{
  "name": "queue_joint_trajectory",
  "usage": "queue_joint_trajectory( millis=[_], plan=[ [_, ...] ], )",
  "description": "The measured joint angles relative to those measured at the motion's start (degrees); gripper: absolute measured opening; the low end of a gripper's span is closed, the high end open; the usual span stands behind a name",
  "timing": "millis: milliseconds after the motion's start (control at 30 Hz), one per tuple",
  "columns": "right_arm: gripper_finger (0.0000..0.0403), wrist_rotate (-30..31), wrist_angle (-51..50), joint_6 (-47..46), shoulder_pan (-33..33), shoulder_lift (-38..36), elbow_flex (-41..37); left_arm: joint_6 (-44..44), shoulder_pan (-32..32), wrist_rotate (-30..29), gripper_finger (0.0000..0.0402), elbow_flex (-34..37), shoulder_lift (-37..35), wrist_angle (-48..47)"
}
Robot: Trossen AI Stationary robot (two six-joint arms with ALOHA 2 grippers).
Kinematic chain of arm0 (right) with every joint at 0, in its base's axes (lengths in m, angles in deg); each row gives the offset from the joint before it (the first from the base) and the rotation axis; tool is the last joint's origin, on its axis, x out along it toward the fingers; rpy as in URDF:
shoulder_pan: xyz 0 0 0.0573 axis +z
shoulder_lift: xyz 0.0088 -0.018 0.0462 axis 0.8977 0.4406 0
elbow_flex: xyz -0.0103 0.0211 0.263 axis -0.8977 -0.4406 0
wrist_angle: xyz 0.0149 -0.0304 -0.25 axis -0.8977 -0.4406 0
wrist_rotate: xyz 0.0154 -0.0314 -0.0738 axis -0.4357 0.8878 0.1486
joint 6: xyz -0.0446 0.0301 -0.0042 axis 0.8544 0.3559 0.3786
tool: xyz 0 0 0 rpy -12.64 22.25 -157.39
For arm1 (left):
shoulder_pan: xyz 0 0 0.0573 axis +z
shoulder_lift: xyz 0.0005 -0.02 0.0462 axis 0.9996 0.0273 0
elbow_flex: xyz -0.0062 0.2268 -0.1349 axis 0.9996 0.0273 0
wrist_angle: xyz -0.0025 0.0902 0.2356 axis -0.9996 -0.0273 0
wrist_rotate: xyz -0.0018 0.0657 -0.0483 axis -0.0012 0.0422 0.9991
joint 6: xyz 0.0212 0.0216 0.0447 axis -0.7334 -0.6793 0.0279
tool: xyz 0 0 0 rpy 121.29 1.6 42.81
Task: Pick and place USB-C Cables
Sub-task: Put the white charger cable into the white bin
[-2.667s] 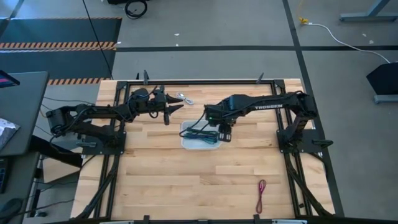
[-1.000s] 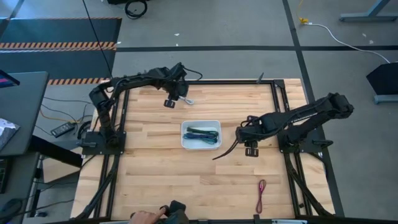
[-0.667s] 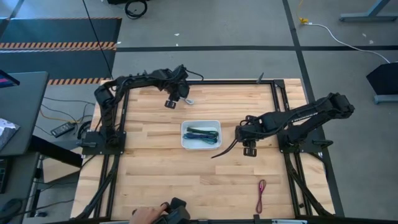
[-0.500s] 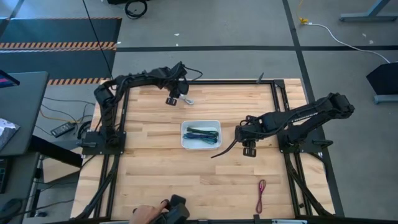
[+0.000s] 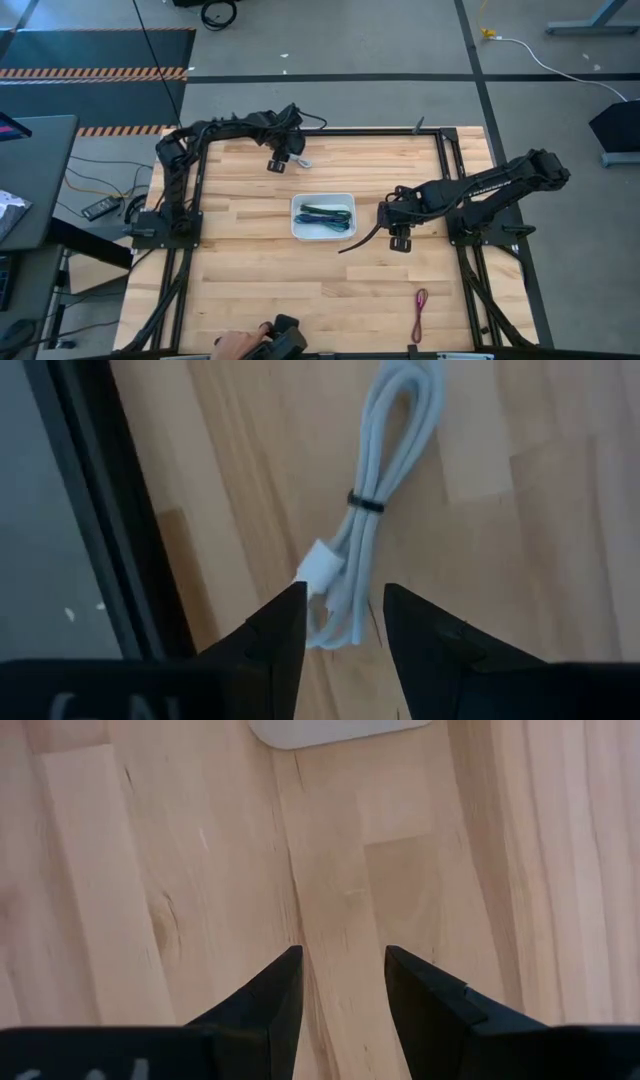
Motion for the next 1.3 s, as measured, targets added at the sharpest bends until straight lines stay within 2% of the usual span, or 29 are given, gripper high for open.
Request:
queue_joint_trajectory(
  millis=[467, 567, 733, 900, 1067, 1167, 1300],
  plan=[
    [0.0148, 0.0, 0.2, -1.1, 0.0, 0.0, 0.0, 0.5, -0.4, -2.0, 0.0135, -0.1, 2.7, -0.2],
    [0.0148, 0.1, 0.2, -1.5, 0.1, 0.0, 0.0, 0.3, -0.6, -2.8, 0.0105, 0.0, 3.1, 0.1],
    [0.0148, 0.1, -0.1, -2.8, 0.1, 0.0, 0.0, 0.1, -1.0, -3.3, 0.0020, 0.0, 3.1, 0.3],
    [0.0148, -0.7, -0.4, -5.0, 1.6, 0.0, 0.0, 2.5, -1.3, -7.4, 0.0018, -0.4, 2.7, -1.5],
    [0.0148, -1.8, -1.7, -8.3, 4.3, 0.0, 0.0, 8.3, -1.6, -9.2, 0.0013, -7.0, 1.9, -11.0],
    [0.0148, -1.8, -3.0, -10.4, 5.9, 0.0, 0.0, 13.5, -2.2, -8.4, 0.0013, -13.4, 1.5, -18.0],
    [0.0148, -1.0, -5.5, -14.6, 8.5, 0.0, 0.0, 19.3, -4.9, -4.7, 0.0013, -21.1, 0.8, -26.1]
  ],
)
